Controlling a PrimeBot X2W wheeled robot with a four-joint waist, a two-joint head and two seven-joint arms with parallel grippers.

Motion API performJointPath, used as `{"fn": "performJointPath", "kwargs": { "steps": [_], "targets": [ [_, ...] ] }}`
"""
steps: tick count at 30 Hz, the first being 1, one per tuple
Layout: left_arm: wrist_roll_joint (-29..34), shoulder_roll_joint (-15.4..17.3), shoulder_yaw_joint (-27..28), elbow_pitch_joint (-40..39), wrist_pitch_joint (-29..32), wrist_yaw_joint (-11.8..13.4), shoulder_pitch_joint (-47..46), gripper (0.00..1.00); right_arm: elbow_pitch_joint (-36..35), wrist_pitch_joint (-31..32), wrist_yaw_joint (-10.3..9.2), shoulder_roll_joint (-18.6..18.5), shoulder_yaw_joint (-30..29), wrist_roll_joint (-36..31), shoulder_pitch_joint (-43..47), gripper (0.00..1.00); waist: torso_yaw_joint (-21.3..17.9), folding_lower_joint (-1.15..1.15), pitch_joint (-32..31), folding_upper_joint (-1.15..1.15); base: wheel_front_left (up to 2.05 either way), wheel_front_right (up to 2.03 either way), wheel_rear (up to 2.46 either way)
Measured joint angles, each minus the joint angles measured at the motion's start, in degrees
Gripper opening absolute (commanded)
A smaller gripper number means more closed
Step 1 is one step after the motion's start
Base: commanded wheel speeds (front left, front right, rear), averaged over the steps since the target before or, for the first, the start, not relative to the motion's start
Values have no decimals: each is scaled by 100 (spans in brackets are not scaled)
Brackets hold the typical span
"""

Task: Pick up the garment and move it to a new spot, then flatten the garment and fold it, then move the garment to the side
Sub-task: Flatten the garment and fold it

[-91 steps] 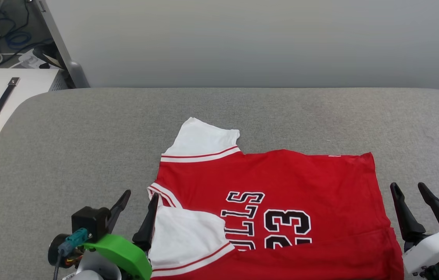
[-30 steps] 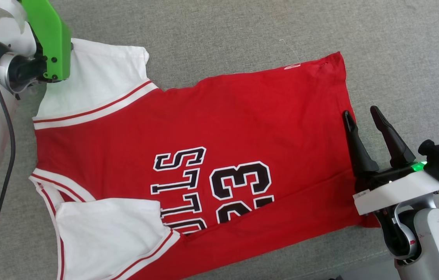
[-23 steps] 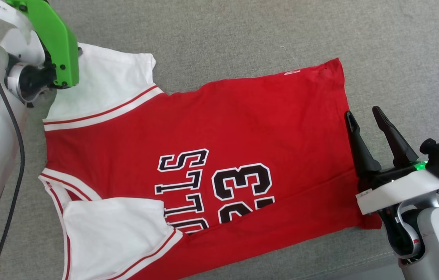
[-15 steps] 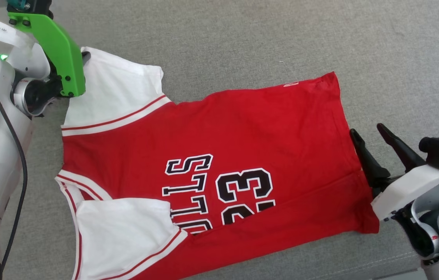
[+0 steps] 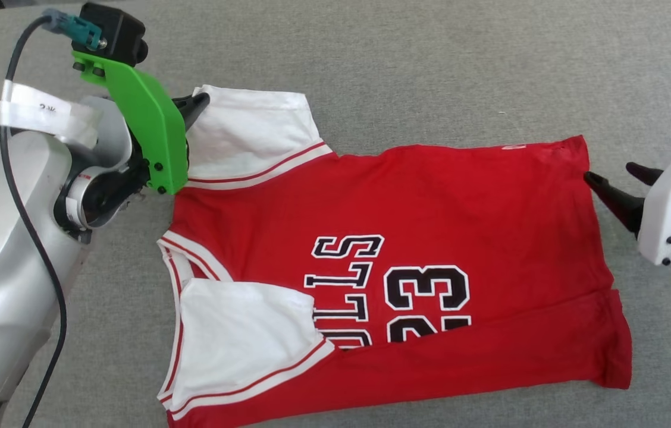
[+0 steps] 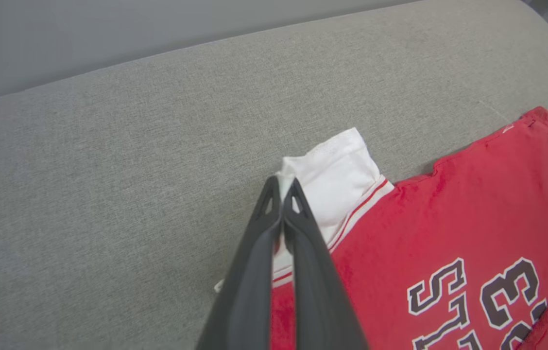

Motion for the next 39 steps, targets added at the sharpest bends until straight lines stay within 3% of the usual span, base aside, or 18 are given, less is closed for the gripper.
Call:
{"fn": "performJointPath", "kwargs": {
  "steps": [2,9,22,23,24,25,39],
  "targets": [
    [-76,78,77,-593,-3,157,165,0,266,283,0,-124,92,15,-387,100,140,0,97,0,0,0,0],
    [-136,162,129,-1470,3,371,399,0,991,740,0,-138,134,-75,-1021,100,383,0,386,0,0,0,0],
    [-136,211,126,-1925,-62,479,532,0,1435,947,-4,-293,476,-187,-1341,100,764,0,767,0,0,0,0],
    [-136,210,123,-1920,-62,479,552,0,1459,948,-8,-308,504,-169,-1339,59,774,0,764,0,0,0,0],
    [-136,203,122,-1917,-68,479,572,0,1473,948,-9,-325,538,-144,-1339,35,782,0,757,0,0,0,0],
    [-136,198,122,-1912,-103,479,581,0,1472,937,-9,-344,581,-134,-1338,0,787,0,751,0,0,0,0],
    [-145,152,238,-1461,-687,422,879,0,1709,-423,-2,-264,713,154,-1145,0,737,0,354,0,0,0,0]
  ]
}}
